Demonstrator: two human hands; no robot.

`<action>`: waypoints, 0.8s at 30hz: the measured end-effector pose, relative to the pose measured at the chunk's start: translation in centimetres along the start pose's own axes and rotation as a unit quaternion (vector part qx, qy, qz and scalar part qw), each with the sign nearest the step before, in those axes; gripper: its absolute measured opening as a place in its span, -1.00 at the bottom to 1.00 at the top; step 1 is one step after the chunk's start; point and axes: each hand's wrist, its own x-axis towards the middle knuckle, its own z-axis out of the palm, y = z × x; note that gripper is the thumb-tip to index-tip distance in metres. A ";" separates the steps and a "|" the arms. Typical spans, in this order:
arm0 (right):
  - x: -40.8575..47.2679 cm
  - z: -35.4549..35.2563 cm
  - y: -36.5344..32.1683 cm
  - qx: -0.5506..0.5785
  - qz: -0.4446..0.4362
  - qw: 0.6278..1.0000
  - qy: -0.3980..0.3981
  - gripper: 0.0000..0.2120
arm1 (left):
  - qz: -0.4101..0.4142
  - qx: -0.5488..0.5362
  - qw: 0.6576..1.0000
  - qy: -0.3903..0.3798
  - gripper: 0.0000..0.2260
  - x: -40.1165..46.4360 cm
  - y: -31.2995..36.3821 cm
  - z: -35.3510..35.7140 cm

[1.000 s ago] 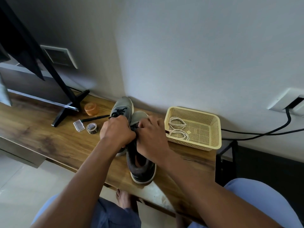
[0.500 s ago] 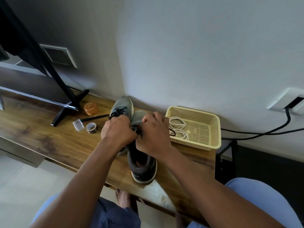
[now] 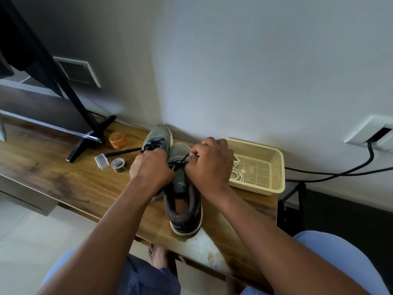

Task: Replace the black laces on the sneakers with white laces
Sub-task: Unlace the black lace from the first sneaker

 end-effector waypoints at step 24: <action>2.2 -1.5 0.9 0.120 -0.027 0.992 0.021 -0.86 | 0.016 0.014 1.000 -0.021 -0.89 0.4 -0.7 0.1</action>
